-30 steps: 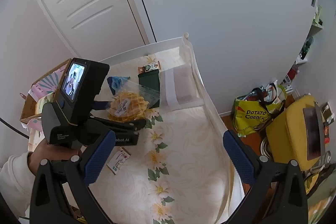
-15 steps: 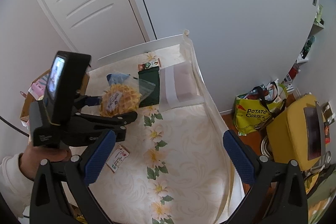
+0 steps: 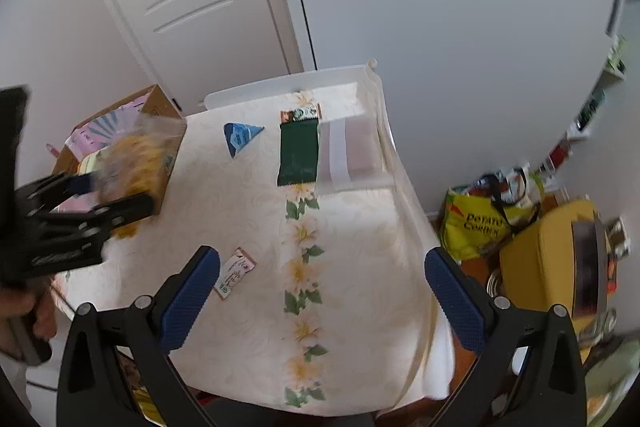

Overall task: Organize snacks
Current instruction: 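Lift the waffle with the left tool while the right tool grasps the small beige packet, then carry the waffle and beige packet over the box and release them inside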

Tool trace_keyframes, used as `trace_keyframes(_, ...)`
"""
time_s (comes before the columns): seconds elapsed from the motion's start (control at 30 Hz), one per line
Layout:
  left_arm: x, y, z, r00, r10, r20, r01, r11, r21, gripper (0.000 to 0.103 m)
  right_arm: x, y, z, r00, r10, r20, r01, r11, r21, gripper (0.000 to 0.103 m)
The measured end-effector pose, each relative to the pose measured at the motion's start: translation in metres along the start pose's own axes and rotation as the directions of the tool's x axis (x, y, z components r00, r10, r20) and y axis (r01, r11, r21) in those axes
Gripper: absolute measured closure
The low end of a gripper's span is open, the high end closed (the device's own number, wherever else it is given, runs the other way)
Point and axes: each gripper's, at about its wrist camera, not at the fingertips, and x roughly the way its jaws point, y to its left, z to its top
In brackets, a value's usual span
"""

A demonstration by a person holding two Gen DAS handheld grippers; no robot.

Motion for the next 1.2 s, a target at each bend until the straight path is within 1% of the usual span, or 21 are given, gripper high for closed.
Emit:
trace_keyframes(0.07, -0.003, 0.007, -0.006, 1.000, -0.005, -0.008, 0.005, 1.000, 0.010, 0.026, 0.001, 0.007, -0.005, 1.000, -0.017, 0.001, 0.017, 0.999, 0.035, 0.001)
trace_keyframes(0.17, -0.007, 0.018, -0.016, 1.000, -0.024, -0.017, 0.024, 0.999, 0.029, 0.026, 0.010, 0.025, -0.013, 0.998, -0.067, -0.016, 0.068, 0.995, 0.074, 0.001)
trace_keyframes(0.23, -0.007, 0.024, -0.022, 0.999, -0.041, -0.023, 0.042, 0.998, 0.044, 0.026, 0.019, 0.037, -0.018, 0.997, -0.077, -0.031, 0.079, 0.991, 0.109, 0.004)
trace_keyframes(0.33, -0.007, 0.034, -0.028, 0.995, -0.089, -0.039, 0.092, 0.994, 0.061, 0.026, 0.032, 0.057, -0.026, 0.994, -0.102, -0.047, 0.109, 0.983, 0.151, 0.009)
trace_keyframes(0.43, -0.008, 0.041, -0.029, 0.992, -0.121, -0.042, 0.124, 0.988, 0.088, 0.026, 0.047, 0.072, -0.035, 0.991, -0.128, -0.050, 0.135, 0.970, 0.200, 0.019)
trace_keyframes(0.5, -0.010, 0.046, -0.029, 0.991, -0.130, -0.039, 0.133, 0.986, 0.103, 0.026, 0.059, 0.077, -0.041, 0.988, -0.147, -0.052, 0.155, 0.958, 0.240, 0.031)
trace_keyframes(0.53, -0.010, 0.048, -0.028, 0.990, -0.134, -0.035, 0.137, 0.985, 0.110, 0.026, 0.066, 0.079, -0.044, 0.986, -0.155, -0.058, 0.165, 0.951, 0.261, 0.033)
trace_keyframes(0.6, -0.009, 0.053, -0.027, 0.990, -0.138, -0.031, 0.141, 0.982, 0.128, 0.026, 0.078, 0.083, -0.050, 0.984, -0.167, -0.065, 0.179, 0.941, 0.289, 0.041)
trace_keyframes(0.67, -0.009, 0.056, -0.027, 0.989, -0.142, -0.029, 0.144, 0.980, 0.134, 0.026, 0.086, 0.086, -0.054, 0.981, -0.182, -0.063, 0.193, 0.933, 0.302, 0.044)
trace_keyframes(0.83, -0.008, 0.063, -0.028, 0.987, -0.155, -0.033, 0.158, 0.976, 0.151, 0.026, 0.100, 0.100, -0.057, 0.974, -0.223, -0.044, 0.225, 0.926, 0.304, 0.049)
trace_keyframes(0.93, -0.009, 0.065, -0.027, 0.987, -0.158, -0.031, 0.161, 0.974, 0.162, 0.026, 0.108, 0.106, -0.056, 0.970, -0.242, -0.037, 0.242, 0.923, 0.299, 0.054)
trace_keyframes(1.0, -0.009, 0.066, -0.027, 0.987, -0.159, -0.028, 0.161, 0.973, 0.166, 0.026, 0.113, 0.111, -0.056, 0.965, -0.260, -0.035, 0.259, 0.922, 0.290, 0.059)
trace_keyframes(1.03, -0.010, 0.066, -0.027, 0.987, -0.160, -0.027, 0.162, 0.972, 0.167, 0.026, 0.114, 0.114, -0.055, 0.959, -0.281, -0.030, 0.278, 0.921, 0.273, 0.063)
trace_keyframes(1.07, -0.010, 0.067, -0.026, 0.987, -0.160, -0.025, 0.162, 0.973, 0.167, 0.026, 0.116, 0.118, -0.055, 0.954, -0.300, -0.028, 0.297, 0.920, 0.255, 0.069)
trace_keyframes(1.1, -0.011, 0.067, -0.026, 0.987, -0.160, -0.023, 0.162, 0.973, 0.167, 0.026, 0.116, 0.120, -0.056, 0.948, -0.319, -0.024, 0.315, 0.918, 0.241, 0.072)
trace_keyframes(1.17, -0.010, 0.067, -0.026, 0.987, -0.160, -0.023, 0.162, 0.972, 0.169, 0.026, 0.116, 0.123, -0.056, 0.948, -0.318, -0.012, 0.313, 0.922, 0.226, 0.078)
trace_keyframes(1.2, -0.011, 0.067, -0.026, 0.987, -0.158, -0.021, 0.159, 0.973, 0.168, 0.026, 0.116, 0.124, -0.056, 0.947, -0.320, -0.009, 0.314, 0.924, 0.220, 0.079)
